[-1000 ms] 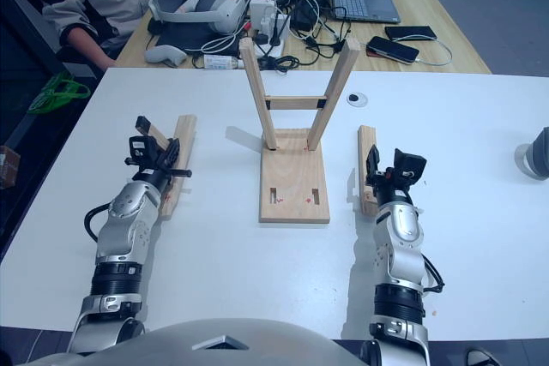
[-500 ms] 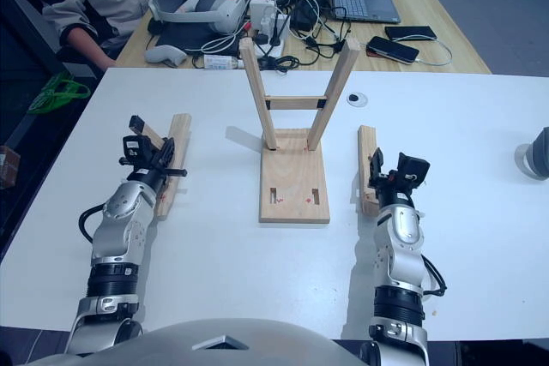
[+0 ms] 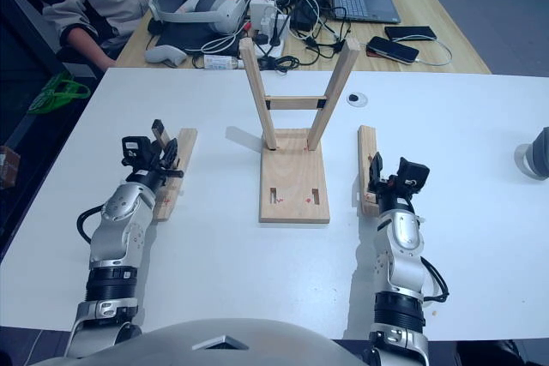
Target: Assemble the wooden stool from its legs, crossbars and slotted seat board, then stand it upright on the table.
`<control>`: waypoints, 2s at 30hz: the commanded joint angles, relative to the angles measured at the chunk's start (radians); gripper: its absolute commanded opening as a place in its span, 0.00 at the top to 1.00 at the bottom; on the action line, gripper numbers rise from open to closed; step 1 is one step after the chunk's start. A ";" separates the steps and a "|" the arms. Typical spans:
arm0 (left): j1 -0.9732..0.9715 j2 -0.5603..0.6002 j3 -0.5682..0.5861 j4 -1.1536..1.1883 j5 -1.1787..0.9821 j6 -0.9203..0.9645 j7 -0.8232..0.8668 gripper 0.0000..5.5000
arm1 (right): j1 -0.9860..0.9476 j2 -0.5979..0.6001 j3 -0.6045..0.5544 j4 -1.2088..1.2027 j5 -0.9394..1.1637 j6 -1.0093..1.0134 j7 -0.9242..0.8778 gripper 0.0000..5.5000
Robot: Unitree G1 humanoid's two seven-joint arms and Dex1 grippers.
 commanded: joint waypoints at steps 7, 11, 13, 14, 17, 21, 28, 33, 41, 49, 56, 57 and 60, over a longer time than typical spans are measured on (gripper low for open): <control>-0.030 0.049 0.006 -0.079 0.027 0.078 0.021 0.68 | 0.003 0.002 0.010 -0.014 -0.010 0.013 -0.004 0.48; -0.046 0.088 0.026 -0.218 0.004 0.163 0.008 0.68 | 0.025 0.009 0.007 -0.028 -0.011 0.015 -0.008 0.48; -0.053 0.100 0.035 -0.266 -0.007 0.203 0.010 0.68 | 0.032 0.010 0.005 -0.034 -0.010 0.017 -0.011 0.48; -0.057 0.103 0.036 -0.285 -0.011 0.220 0.013 0.68 | 0.033 0.010 0.004 -0.037 -0.010 0.019 -0.012 0.48; -0.076 0.103 0.035 -0.321 -0.016 0.253 0.020 0.68 | 0.033 0.011 0.003 -0.038 -0.009 0.021 -0.014 0.48; -0.179 0.092 0.054 -0.312 -0.019 0.263 0.060 0.68 | 0.020 0.006 0.006 -0.029 -0.012 0.021 -0.013 0.48; -0.431 0.084 0.105 -0.099 -0.024 0.184 0.122 0.68 | 0.008 -0.003 0.012 -0.016 -0.018 0.020 -0.005 0.48; -0.444 0.104 0.103 -0.013 -0.007 0.130 0.117 0.68 | 0.000 -0.010 0.014 -0.011 -0.022 0.024 0.005 0.48; -0.203 0.098 -0.059 0.131 0.087 0.176 0.044 0.68 | 0.000 -0.020 0.013 -0.014 -0.020 0.036 0.010 0.48; -0.291 0.092 0.041 0.080 0.037 0.137 0.111 0.68 | 0.000 -0.023 0.010 -0.014 -0.020 0.045 0.012 0.48; -0.404 0.110 0.106 -0.017 0.024 0.128 0.185 0.68 | -0.005 -0.018 0.007 -0.006 -0.021 0.041 0.007 0.48; -0.402 0.117 0.114 -0.026 0.029 0.133 0.194 0.68 | -0.005 -0.017 0.007 -0.006 -0.021 0.041 0.006 0.48; -0.369 0.141 0.123 -0.046 0.054 0.157 0.211 0.68 | -0.006 -0.015 0.007 -0.006 -0.021 0.042 0.004 0.48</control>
